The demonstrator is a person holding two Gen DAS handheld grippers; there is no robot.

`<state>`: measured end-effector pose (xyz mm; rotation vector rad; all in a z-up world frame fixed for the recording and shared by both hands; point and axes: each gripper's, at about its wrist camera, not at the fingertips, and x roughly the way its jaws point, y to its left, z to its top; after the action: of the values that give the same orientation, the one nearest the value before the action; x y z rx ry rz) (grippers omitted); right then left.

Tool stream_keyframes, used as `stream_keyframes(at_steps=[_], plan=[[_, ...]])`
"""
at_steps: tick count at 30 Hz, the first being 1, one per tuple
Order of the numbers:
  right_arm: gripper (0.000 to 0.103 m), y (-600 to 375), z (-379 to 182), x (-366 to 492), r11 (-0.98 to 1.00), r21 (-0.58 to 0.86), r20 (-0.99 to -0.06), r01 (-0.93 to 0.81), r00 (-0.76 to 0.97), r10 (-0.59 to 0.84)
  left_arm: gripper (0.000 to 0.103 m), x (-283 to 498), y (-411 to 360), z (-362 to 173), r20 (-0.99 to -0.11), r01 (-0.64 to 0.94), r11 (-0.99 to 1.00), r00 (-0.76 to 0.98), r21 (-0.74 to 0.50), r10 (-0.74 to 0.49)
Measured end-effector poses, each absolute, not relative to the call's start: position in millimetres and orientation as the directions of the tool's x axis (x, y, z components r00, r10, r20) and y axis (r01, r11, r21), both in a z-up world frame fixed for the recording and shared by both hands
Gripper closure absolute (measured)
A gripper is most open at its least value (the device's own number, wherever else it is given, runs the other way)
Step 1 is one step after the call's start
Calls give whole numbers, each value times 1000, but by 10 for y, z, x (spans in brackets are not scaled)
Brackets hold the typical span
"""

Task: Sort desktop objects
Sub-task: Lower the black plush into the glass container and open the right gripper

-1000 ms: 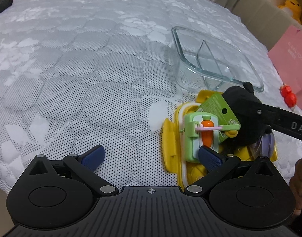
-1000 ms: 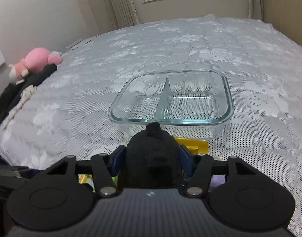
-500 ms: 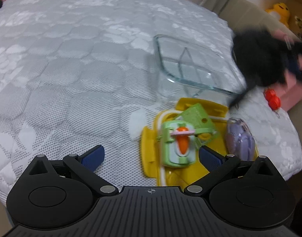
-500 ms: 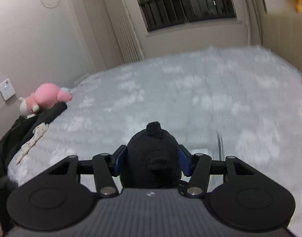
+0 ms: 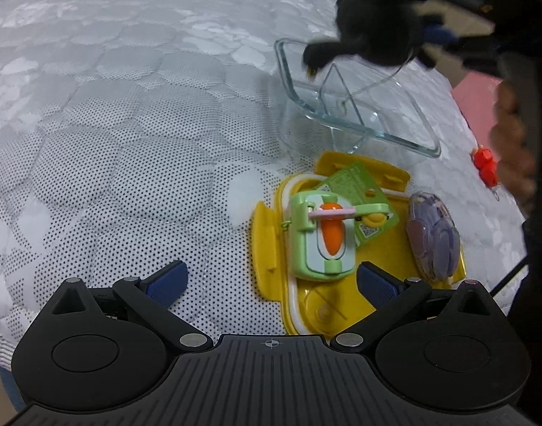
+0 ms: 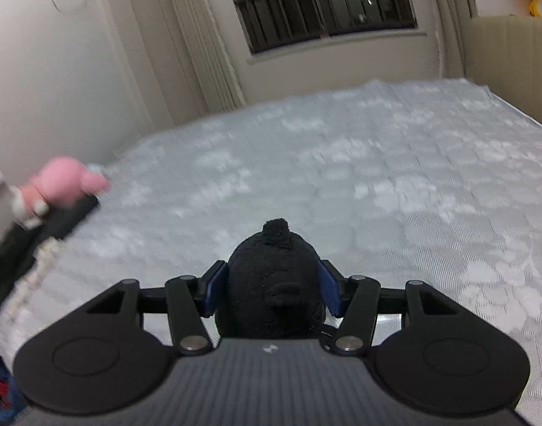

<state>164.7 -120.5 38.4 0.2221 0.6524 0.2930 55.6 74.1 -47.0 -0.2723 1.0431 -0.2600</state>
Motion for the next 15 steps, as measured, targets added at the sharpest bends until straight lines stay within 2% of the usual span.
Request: stream_keyframes(at_steps=[3, 10, 13, 15], plan=[[45, -1082, 220, 1721, 952, 247, -614, -181, 731, 299, 0, 559, 749, -496, -809, 85, 935, 479, -345, -342], [44, -669, 77, 1661, 980, -11, -605, -200, 781, 152, 0, 548, 770, -487, -803, 95, 932, 482, -349, -349], [40, -637, 49, 1681, 973, -6, -631, -233, 755, 177, 0, 540, 768, -487, -802, 96, 932, 483, -349, -351], [32, -661, 66, 1686, 967, 19, -644, -255, 737, 207, 0, 537, 764, -483, -802, 100, 933, 483, -347, -350]])
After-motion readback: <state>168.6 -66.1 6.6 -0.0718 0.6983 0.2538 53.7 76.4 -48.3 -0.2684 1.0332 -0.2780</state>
